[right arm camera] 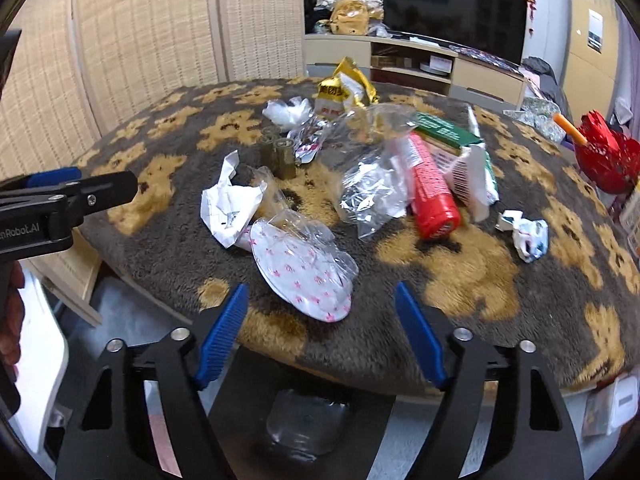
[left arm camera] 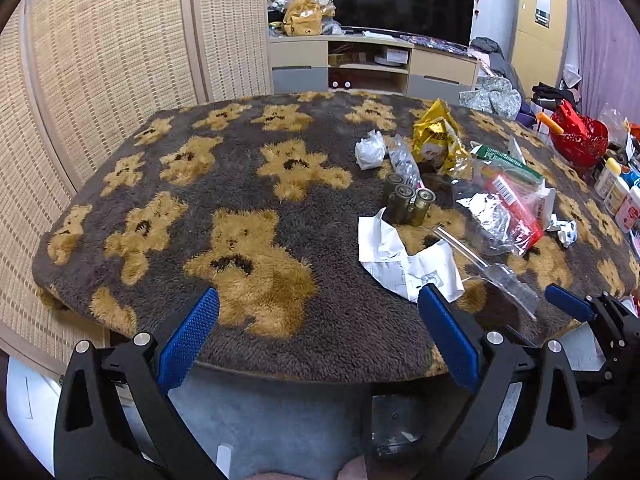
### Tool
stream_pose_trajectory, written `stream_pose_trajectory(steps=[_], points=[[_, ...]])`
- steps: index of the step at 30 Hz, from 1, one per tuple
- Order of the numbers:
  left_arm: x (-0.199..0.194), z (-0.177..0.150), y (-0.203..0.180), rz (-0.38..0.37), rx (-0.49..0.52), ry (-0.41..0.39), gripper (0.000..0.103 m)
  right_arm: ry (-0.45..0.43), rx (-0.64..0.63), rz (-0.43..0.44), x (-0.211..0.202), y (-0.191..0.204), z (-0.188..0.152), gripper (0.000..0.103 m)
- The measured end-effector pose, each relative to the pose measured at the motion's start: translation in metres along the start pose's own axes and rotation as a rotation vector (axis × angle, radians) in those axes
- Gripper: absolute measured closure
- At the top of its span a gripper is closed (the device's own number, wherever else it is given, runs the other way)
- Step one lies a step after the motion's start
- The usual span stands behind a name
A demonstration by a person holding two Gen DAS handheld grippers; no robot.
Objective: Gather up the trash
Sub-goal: 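Grasp the white paper with the left tool while the right tool grasps the pink-star plastic package, then carry both items down over the black bin and open both tools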
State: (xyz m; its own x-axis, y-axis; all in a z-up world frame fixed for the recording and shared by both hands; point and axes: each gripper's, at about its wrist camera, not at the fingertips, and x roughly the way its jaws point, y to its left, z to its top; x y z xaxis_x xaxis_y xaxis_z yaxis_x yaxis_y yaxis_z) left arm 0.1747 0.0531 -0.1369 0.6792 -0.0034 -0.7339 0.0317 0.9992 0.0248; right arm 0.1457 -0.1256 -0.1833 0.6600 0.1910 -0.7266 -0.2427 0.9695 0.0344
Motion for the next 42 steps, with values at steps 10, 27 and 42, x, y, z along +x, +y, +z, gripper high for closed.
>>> stream_pose_trajectory(steps=[10,27,42], points=[[0.036,0.008,-0.012,-0.053,0.039,0.041,0.014,0.034,0.062,0.026,0.027,-0.01,0.009,0.081],[0.09,0.015,-0.034,-0.164,0.09,0.116,0.076,0.034,0.142,0.034,0.036,-0.031,0.016,0.085],[0.036,-0.026,-0.038,-0.183,0.08,0.101,0.089,0.054,0.141,0.007,-0.001,-0.038,-0.016,0.085]])
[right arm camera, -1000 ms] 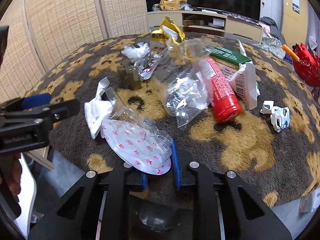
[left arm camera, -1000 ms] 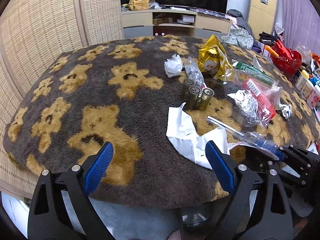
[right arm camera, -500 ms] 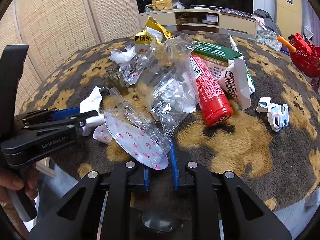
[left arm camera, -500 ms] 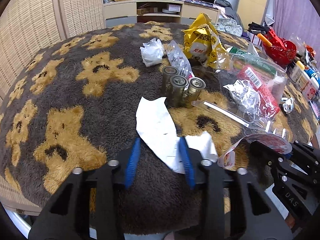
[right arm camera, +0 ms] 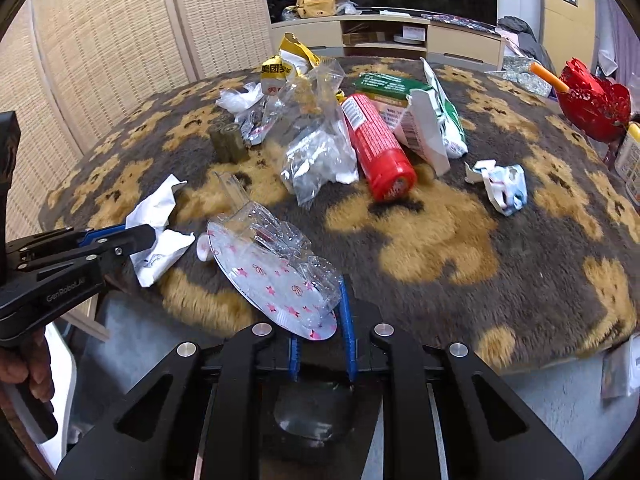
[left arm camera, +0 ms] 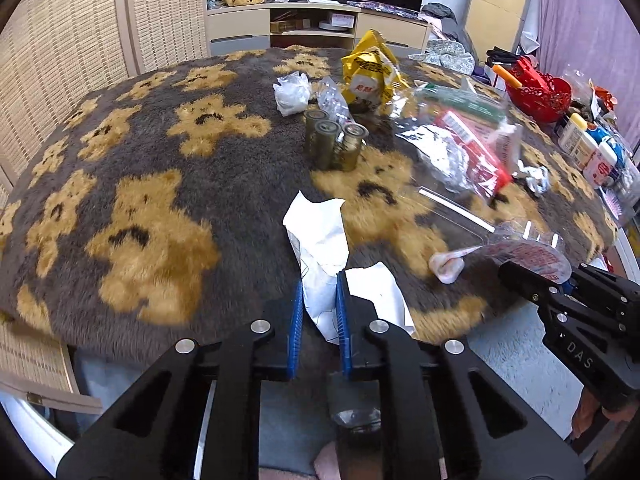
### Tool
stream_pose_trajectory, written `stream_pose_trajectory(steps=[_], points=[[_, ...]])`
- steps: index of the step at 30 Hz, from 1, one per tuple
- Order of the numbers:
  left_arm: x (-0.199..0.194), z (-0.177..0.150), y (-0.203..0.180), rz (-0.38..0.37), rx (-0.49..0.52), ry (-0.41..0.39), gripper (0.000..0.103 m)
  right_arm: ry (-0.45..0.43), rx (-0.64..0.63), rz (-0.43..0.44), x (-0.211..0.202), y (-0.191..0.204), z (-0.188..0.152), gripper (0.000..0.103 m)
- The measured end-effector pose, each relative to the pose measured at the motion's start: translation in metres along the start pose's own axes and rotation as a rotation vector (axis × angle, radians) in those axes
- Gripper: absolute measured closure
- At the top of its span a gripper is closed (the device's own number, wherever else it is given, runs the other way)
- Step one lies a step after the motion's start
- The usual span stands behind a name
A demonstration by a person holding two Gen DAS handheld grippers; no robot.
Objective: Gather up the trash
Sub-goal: 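Carry both items down over the black bin and open both tools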
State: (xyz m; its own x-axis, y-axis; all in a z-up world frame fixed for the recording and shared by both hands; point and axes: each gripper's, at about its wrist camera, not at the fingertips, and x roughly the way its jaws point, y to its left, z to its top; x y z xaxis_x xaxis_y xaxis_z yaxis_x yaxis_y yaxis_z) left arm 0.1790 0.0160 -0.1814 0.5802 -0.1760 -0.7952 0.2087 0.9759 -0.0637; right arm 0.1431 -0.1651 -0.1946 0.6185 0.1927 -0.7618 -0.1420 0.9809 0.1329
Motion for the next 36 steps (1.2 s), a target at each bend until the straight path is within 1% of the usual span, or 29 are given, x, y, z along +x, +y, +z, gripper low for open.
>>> stream_pose_trajectory(steps=[8,11,16,22,27,32,36], points=[[-0.039,-0.041,-0.025,-0.013,0.019,-0.017,0.09,0.007,0.007,0.021,-0.037,-0.003,-0.028,0.085],[-0.045,-0.054,-0.032,-0.027,0.016,-0.011,0.09,0.029,0.013,0.036,-0.046,-0.003,-0.043,0.085],[-0.044,-0.082,-0.042,-0.059,0.008,0.032,0.09,0.095,0.037,0.059,-0.049,-0.005,-0.072,0.085],[-0.024,-0.116,-0.053,-0.09,0.002,0.113,0.09,0.185,0.066,0.031,-0.026,-0.011,-0.106,0.085],[0.01,-0.139,-0.06,-0.096,0.022,0.198,0.089,0.257,0.099,0.035,0.0,-0.02,-0.124,0.085],[0.037,-0.152,-0.059,-0.125,0.0,0.257,0.089,0.327,0.144,0.048,0.029,-0.028,-0.134,0.085],[0.048,-0.156,-0.058,-0.137,-0.008,0.28,0.088,0.371,0.19,0.048,0.053,-0.035,-0.139,0.085]])
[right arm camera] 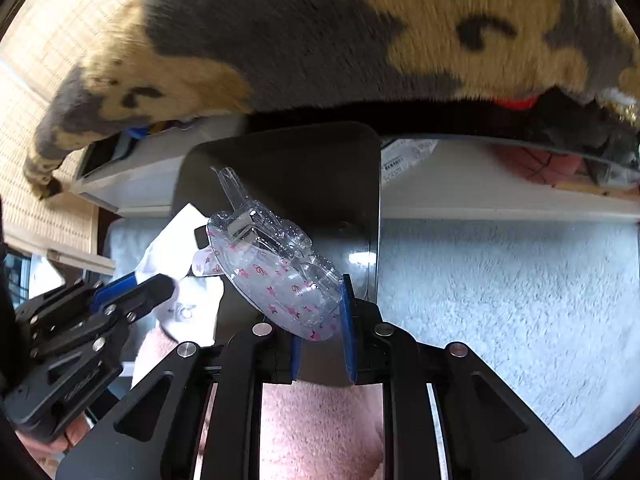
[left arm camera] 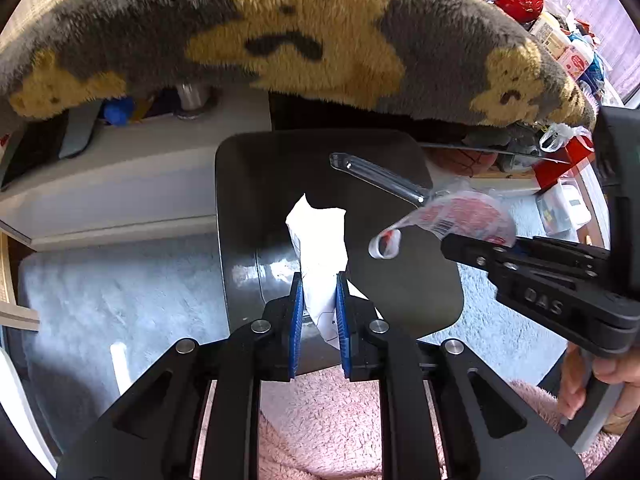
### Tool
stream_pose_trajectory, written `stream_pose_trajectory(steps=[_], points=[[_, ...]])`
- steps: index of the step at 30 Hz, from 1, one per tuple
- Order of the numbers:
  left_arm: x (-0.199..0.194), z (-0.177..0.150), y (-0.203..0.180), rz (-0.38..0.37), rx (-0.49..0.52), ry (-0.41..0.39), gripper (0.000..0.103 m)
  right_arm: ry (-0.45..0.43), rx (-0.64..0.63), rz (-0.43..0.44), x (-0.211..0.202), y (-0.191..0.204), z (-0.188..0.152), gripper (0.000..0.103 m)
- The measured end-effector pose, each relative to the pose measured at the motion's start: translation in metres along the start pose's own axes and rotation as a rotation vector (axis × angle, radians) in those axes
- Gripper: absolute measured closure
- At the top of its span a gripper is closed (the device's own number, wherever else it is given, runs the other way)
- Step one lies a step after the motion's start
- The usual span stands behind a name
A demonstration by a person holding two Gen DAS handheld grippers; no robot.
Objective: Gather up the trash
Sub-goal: 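Carry both items down over the black bin and open both tools, then raise both open tools back over the table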
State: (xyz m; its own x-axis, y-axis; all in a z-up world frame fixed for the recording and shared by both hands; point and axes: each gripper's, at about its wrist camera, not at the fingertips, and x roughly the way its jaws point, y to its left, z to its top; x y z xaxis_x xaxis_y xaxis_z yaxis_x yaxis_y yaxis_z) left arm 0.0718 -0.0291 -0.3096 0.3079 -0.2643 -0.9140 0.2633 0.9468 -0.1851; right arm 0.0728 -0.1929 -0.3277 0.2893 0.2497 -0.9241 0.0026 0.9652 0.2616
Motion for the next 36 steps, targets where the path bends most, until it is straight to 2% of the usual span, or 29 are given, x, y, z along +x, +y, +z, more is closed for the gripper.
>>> stream_pose_trajectory(steps=[7,9,11,15,16,21,23,29,36], points=[[0.005,0.001,0.002,-0.002,-0.003,0.01,0.077,0.016,-0.004,0.013,0.007,0.005,0.005,0.082],[0.003,0.002,0.001,0.004,0.003,0.009,0.068,0.009,-0.003,0.006,0.004,0.006,0.007,0.073],[0.001,0.003,0.0,0.013,0.009,0.005,0.063,-0.01,0.008,0.008,-0.001,0.006,0.01,0.053],[-0.01,0.003,-0.001,0.03,0.007,-0.014,0.045,-0.059,0.008,-0.007,-0.018,0.004,0.013,0.043],[-0.012,0.004,0.0,0.033,0.007,-0.018,0.043,-0.071,0.007,-0.01,-0.023,0.004,0.013,0.038],[-0.031,0.005,-0.004,0.061,0.02,-0.055,0.009,-0.149,-0.007,-0.032,-0.051,0.004,0.016,0.013],[-0.038,0.006,-0.005,0.065,0.024,-0.065,0.008,-0.172,-0.019,-0.041,-0.061,0.005,0.017,0.005],[-0.061,0.01,-0.006,0.07,0.021,-0.108,0.008,-0.255,-0.01,-0.04,-0.097,0.001,0.022,0.004],[-0.085,0.033,-0.012,0.072,0.026,-0.189,0.008,-0.355,0.007,-0.059,-0.132,-0.013,0.039,0.004]])
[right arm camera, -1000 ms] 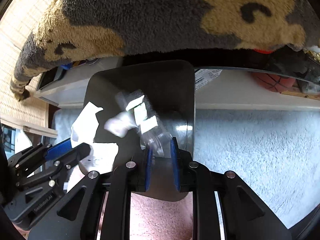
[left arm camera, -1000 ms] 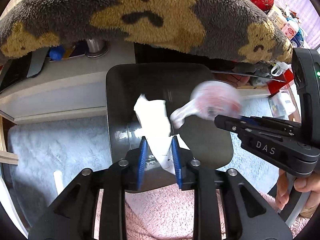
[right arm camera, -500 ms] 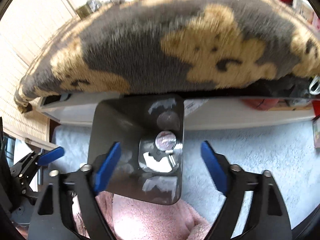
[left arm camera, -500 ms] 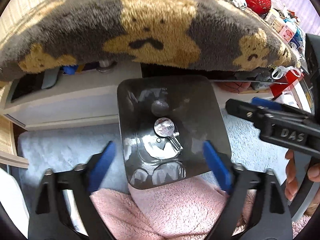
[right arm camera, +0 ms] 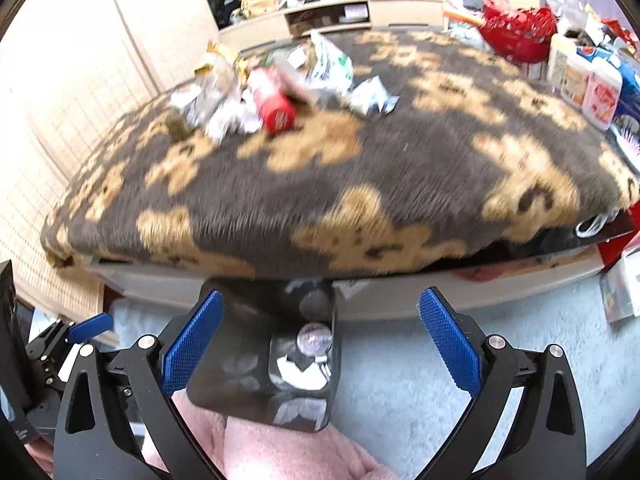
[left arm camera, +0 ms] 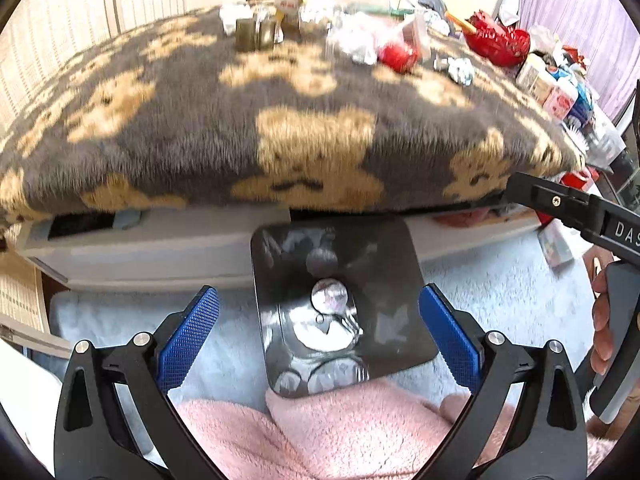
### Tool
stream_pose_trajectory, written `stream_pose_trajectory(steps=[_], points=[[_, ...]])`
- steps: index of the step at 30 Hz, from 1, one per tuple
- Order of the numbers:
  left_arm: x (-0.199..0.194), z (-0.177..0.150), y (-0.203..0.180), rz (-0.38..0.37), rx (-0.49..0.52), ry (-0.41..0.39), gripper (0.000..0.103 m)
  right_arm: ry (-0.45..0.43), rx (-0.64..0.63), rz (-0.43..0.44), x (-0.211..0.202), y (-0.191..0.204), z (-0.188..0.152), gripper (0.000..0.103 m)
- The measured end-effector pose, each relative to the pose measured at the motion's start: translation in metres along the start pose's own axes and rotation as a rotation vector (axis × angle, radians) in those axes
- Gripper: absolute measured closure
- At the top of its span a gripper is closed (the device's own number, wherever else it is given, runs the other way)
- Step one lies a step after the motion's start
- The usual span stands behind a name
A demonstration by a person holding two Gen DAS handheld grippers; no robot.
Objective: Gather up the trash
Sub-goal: 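Raise both open tools back over the table, then grasp the clear plastic bag with the left tool while the right tool grasps the white wrapper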
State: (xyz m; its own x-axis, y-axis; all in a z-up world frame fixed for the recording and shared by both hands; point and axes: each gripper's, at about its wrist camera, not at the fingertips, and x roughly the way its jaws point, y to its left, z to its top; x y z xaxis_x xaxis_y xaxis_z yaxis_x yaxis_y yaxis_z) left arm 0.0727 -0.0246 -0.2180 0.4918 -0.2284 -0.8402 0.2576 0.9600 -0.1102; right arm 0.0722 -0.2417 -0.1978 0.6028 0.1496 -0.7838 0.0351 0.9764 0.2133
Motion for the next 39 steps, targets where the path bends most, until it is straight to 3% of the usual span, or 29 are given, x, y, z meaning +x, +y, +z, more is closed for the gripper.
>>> stream_pose_trajectory(steps=[12,22,25,28,31,37,39], points=[[0.005,0.077,-0.013,-0.002,0.016,-0.099,0.008,-0.099,0.012,-0.059,0.007,-0.016,0.063,0.004],[0.028,0.135,-0.03,-0.021,0.062,-0.149,0.01,-0.122,0.029,-0.106,0.037,-0.034,0.108,0.004],[0.037,0.147,-0.035,-0.023,0.077,-0.153,0.013,-0.124,0.035,-0.11,0.045,-0.037,0.117,0.007],[0.048,0.157,-0.036,-0.021,0.077,-0.147,0.016,-0.121,0.024,-0.11,0.054,-0.036,0.125,0.016],[0.06,0.163,-0.035,-0.018,0.082,-0.133,0.023,-0.108,0.012,-0.105,0.063,-0.036,0.129,0.026],[0.07,0.17,-0.028,-0.042,0.071,-0.134,0.05,-0.071,0.014,-0.1,0.082,-0.037,0.134,0.034],[0.069,0.171,-0.027,-0.048,0.076,-0.144,0.056,-0.065,0.014,-0.1,0.085,-0.037,0.135,0.044]])
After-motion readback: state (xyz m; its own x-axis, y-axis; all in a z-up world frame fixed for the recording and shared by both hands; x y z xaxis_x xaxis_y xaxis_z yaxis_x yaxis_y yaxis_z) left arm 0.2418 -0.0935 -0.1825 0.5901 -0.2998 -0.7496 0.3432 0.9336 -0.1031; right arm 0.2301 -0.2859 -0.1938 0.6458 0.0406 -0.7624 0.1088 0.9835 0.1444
